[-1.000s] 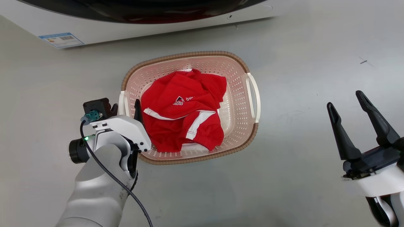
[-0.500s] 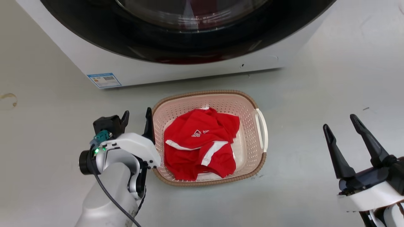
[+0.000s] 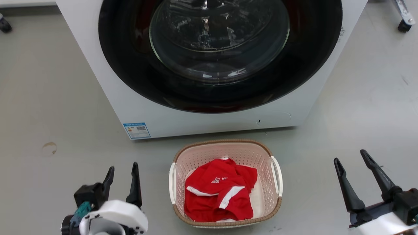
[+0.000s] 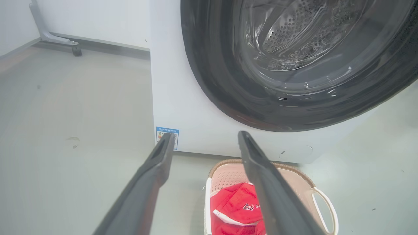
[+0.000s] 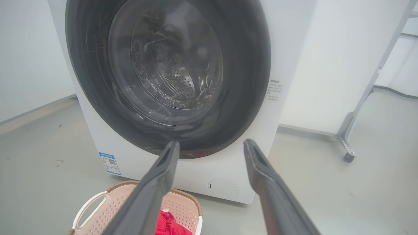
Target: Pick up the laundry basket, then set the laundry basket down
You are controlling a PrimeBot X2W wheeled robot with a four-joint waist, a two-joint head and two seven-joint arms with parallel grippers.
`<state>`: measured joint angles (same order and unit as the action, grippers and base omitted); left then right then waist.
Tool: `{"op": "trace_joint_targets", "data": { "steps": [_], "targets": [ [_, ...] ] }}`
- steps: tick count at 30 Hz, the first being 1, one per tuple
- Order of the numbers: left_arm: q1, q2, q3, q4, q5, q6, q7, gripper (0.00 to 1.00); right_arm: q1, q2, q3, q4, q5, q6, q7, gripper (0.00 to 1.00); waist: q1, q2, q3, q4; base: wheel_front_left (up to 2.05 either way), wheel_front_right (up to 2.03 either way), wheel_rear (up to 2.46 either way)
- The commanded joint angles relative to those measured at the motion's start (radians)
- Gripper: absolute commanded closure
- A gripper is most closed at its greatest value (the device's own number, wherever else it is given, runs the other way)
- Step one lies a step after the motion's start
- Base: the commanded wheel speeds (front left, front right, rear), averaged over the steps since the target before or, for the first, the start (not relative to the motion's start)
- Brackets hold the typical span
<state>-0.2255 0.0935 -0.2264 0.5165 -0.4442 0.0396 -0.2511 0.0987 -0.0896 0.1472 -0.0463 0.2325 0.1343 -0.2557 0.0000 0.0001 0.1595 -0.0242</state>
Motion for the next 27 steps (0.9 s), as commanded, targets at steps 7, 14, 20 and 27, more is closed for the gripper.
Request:
{"op": "trace_joint_targets", "data": {
  "steps": [7, 14, 20, 27],
  "targets": [
    [0.175, 0.041, 0.091, -0.179, 0.023, 0.037, -0.011, 0.00, 0.038, -0.005, 0.007, 0.002, -0.027, -0.004, -0.006, 0.00, 0.0000, -0.0001, -0.124, 0.022, 0.00, 0.00, 0.00],
    [0.316, 0.051, 0.123, -0.304, 0.008, 0.066, -0.004, 0.00, 0.066, 0.006, -0.030, 0.019, -0.050, -0.004, -0.006, 0.00, 0.0000, -0.0001, -0.170, 0.037, 0.00, 0.00, 0.00],
    [0.356, 0.054, 0.134, -0.354, -0.001, 0.090, 0.010, 0.00, 0.070, 0.016, -0.044, 0.033, -0.059, -0.004, -0.006, 0.00, 0.0000, -0.0001, -0.181, 0.043, 0.00, 0.00, 0.00],
    [0.393, 0.042, 0.097, -0.340, -0.002, 0.088, 0.027, 1.00, 0.098, 0.061, -0.061, 0.083, -0.057, 0.000, 0.000, 1.00, 0.0000, -0.0001, -0.184, 0.045, 0.00, 0.00, 0.00]
  ]
}}
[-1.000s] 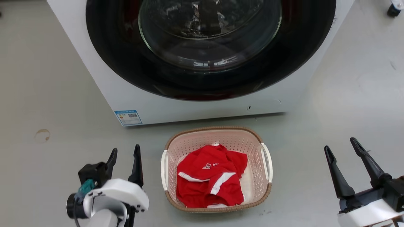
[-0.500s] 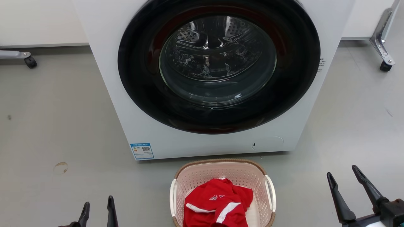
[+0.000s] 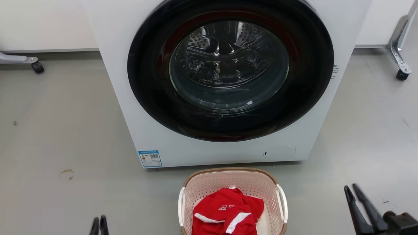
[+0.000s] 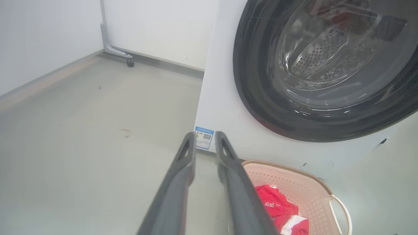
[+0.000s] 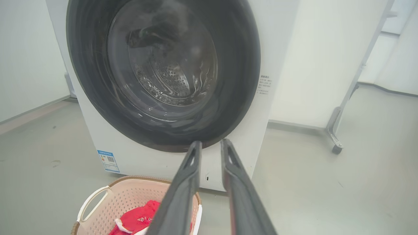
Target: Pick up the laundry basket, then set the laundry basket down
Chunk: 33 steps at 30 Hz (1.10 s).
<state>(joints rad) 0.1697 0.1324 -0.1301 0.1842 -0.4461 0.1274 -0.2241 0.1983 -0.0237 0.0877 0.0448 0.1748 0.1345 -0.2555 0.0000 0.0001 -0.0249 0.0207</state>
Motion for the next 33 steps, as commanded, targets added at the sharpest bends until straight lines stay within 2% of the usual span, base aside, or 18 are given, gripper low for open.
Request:
{"op": "trace_joint_targets", "data": {
  "steps": [1, 4, 7, 11, 33],
  "targets": [
    [0.002, -0.003, 0.000, 0.006, -0.001, 0.000, 0.001, 1.00, 0.001, 0.005, 0.001, 0.007, 0.001, 0.000, 0.000, 1.00, 0.0000, -0.0001, 0.000, 0.000, 0.00, 0.00, 0.00],
    [-0.004, -0.005, 0.005, 0.006, -0.029, -0.006, 0.009, 1.00, -0.003, 0.003, 0.000, 0.007, 0.037, 0.000, 0.005, 1.00, 0.0003, -0.0001, 0.001, 0.000, 0.00, 0.00, 0.00],
    [-0.012, -0.007, 0.013, 0.007, -0.067, -0.015, 0.020, 1.00, -0.012, -0.002, -0.003, 0.013, 0.088, 0.000, 0.015, 1.00, 0.0023, -0.0001, -0.001, -0.001, 0.00, 0.00, 0.00],
    [-0.021, -0.010, 0.021, 0.010, -0.103, -0.023, 0.031, 1.00, -0.023, -0.006, -0.006, 0.021, 0.137, 0.000, 0.024, 1.00, 0.0003, -0.0001, 0.002, -0.002, 0.00, 0.00, 0.00],
    [-0.073, -0.024, 0.064, 0.022, -0.308, -0.068, 0.090, 1.00, -0.078, -0.022, -0.026, 0.056, 0.402, -0.001, 0.077, 1.00, 0.0001, -0.0001, 0.007, -0.005, 0.00, 0.00, 0.00]
  ]
}}
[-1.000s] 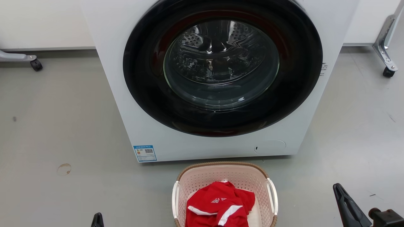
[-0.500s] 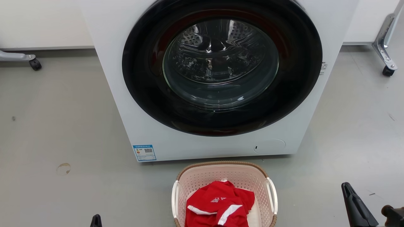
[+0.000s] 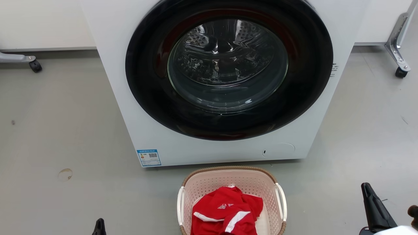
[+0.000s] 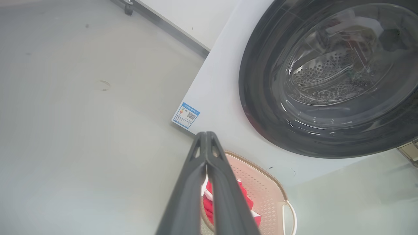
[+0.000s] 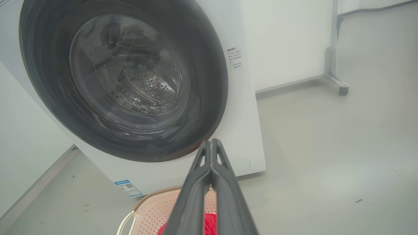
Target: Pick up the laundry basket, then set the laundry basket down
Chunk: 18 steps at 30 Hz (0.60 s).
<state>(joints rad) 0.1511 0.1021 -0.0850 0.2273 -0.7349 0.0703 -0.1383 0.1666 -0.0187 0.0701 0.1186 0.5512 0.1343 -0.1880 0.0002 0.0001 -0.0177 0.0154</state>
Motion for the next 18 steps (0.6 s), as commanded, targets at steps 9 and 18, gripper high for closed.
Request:
{"op": "trace_joint_targets", "data": {
  "steps": [9, 18],
  "targets": [
    [-0.076, 0.000, 0.039, -0.017, -0.111, -0.032, 0.031, 1.00, -0.071, -0.033, -0.020, -0.003, 0.143, -0.001, 0.035, 1.00, -0.0002, -0.0001, 0.002, -0.002, 0.00, 0.00, 0.00],
    [-0.096, -0.005, 0.057, -0.013, -0.195, -0.050, 0.056, 1.00, -0.093, -0.037, -0.032, 0.011, 0.249, -0.001, 0.059, 1.00, -0.0002, -0.0001, 0.004, -0.003, 0.00, 0.00, 0.00]
  ]
}}
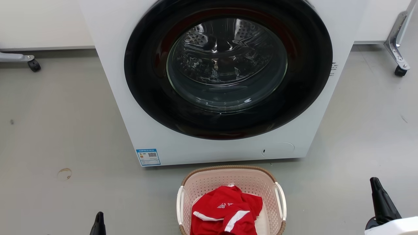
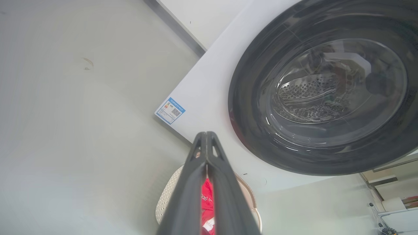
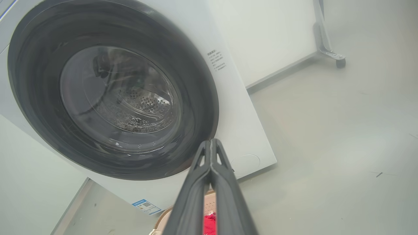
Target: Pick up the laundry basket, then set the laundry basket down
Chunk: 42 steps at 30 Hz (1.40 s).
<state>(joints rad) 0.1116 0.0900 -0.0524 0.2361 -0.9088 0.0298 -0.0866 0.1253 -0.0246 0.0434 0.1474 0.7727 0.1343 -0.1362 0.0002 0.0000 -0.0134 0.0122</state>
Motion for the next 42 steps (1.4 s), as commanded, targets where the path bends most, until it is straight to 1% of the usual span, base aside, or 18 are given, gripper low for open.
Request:
{"op": "trace_joint_targets", "data": {
  "steps": [1, 11, 19, 27, 42],
  "targets": [
    [-0.059, 0.006, 0.026, -0.022, -0.031, -0.012, 0.006, 1.00, -0.054, -0.032, -0.007, -0.016, 0.039, -0.001, 0.010, 1.00, -0.0001, 0.0000, 0.000, 0.000, 0.00, 0.00, 0.00],
    [-0.079, 0.000, 0.044, -0.018, -0.114, -0.031, 0.031, 1.00, -0.076, -0.036, -0.019, -0.003, 0.144, -0.002, 0.035, 1.00, -0.0001, 0.0000, 0.002, -0.002, 0.00, 0.00, 0.00],
    [-0.106, -0.007, 0.067, -0.013, -0.225, -0.055, 0.063, 1.00, -0.105, -0.040, -0.037, 0.016, 0.283, -0.002, 0.069, 1.00, -0.0001, 0.0000, 0.005, -0.004, 0.00, 0.00, 0.00],
    [-0.128, -0.014, 0.087, -0.008, -0.318, -0.076, 0.090, 1.00, -0.129, -0.043, -0.053, 0.031, 0.398, -0.002, 0.098, 1.00, -0.0001, 0.0000, 0.007, -0.005, 0.00, 0.00, 0.00],
    [-0.162, -0.023, 0.116, -0.002, -0.457, -0.107, 0.130, 1.00, -0.166, -0.046, -0.077, 0.055, 0.569, -0.003, 0.142, 1.00, -0.0001, 0.0000, 0.011, -0.008, 0.00, 0.00, 0.00]
  ]
}}
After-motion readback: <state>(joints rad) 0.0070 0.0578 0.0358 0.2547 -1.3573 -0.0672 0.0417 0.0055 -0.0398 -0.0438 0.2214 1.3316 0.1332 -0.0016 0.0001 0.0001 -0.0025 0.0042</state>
